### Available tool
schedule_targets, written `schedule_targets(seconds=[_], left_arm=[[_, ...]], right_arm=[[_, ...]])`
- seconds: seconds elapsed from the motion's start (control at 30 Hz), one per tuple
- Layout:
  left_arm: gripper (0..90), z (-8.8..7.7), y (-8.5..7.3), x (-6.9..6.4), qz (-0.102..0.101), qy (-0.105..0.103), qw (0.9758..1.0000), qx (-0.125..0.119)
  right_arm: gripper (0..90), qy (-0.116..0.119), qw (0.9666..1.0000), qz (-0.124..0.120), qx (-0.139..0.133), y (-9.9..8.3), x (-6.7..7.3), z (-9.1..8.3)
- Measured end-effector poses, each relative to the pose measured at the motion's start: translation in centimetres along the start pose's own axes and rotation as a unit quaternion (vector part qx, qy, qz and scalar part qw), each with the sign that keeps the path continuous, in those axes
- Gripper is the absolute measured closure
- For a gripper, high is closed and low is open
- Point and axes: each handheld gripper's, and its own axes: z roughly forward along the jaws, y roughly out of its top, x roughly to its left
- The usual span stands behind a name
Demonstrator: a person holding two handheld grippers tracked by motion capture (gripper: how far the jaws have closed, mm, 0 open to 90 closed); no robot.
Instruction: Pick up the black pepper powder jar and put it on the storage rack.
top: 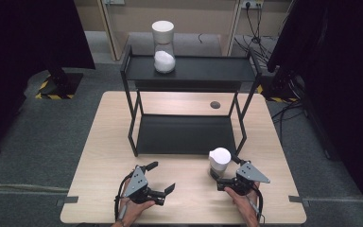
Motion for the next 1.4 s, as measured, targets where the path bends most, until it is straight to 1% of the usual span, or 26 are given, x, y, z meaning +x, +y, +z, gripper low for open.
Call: schedule_targets(seconds=[0.1,0.23,0.33,0.53,0.57,0.63,0.77,0.87,0.9,1.03,1.07,1.23,1.4], left_arm=[[0.2,0.0,0.0,0.0,-0.001,0.0,1.0,0.001],[0.2,0.0,0.0,0.0,-0.001,0.001,1.0,0.002],[0.1,0.0,0.0,0.1,-0.001,0.001,1.0,0.002],[0.2,0.0,-0.1,0.1,-0.002,0.001,1.0,0.002],[0.1,0.0,0.0,0.1,-0.002,0.001,1.0,0.002],[0.2,0.0,-0.1,0.1,-0.001,0.002,1.0,0.001],[0.2,0.0,-0.1,0.1,-0.002,0.002,1.0,0.002],[0.2,0.0,-0.1,0.1,-0.002,0.002,1.0,0.001],[0.2,0.0,-0.1,0.1,-0.002,0.002,1.0,0.001],[0.2,0.0,-0.1,0.1,-0.003,0.002,1.0,0.002],[0.2,0.0,-0.1,0.1,-0.002,0.001,1.0,0.002],[0.2,0.0,-0.1,0.1,-0.003,0.003,1.0,0.002],[0.2,0.0,-0.1,0.1,-0.003,0.003,1.0,0.002]], right_arm=[[4.7,0.003,1.0,0.001,0.007,0.0,-0.2,0.3],[11.1,0.007,0.9999,-0.002,0.007,0.0,-0.5,0.6],[16.6,0.013,0.9998,-0.003,0.011,0.0,-0.7,0.9],[28.9,0.017,0.9997,-0.008,0.019,0.2,-0.9,1.1],[29.9,0.02,0.9996,-0.005,0.018,0.1,-1.0,1.2],[30.3,0.019,0.9996,-0.008,0.019,0.2,-0.9,1.2],[30.4,0.02,0.9996,-0.005,0.02,0.3,-0.9,1.1],[30.5,0.024,0.9996,0.005,0.016,0.2,-1.0,0.9],[30.5,0.025,0.9996,0.004,0.012,0.2,-1.0,0.8],[30.5,0.024,0.9997,-0.006,0.004,0.6,-0.7,0.5],[30.5,0.026,0.9997,-0.004,0.003,0.7,-0.6,0.5],[30.6,0.031,0.9994,-0.012,0.0,1.5,-0.4,0.2],[30.6,0.036,0.9992,-0.015,-0.001,2.2,-0.2,-0.1]])
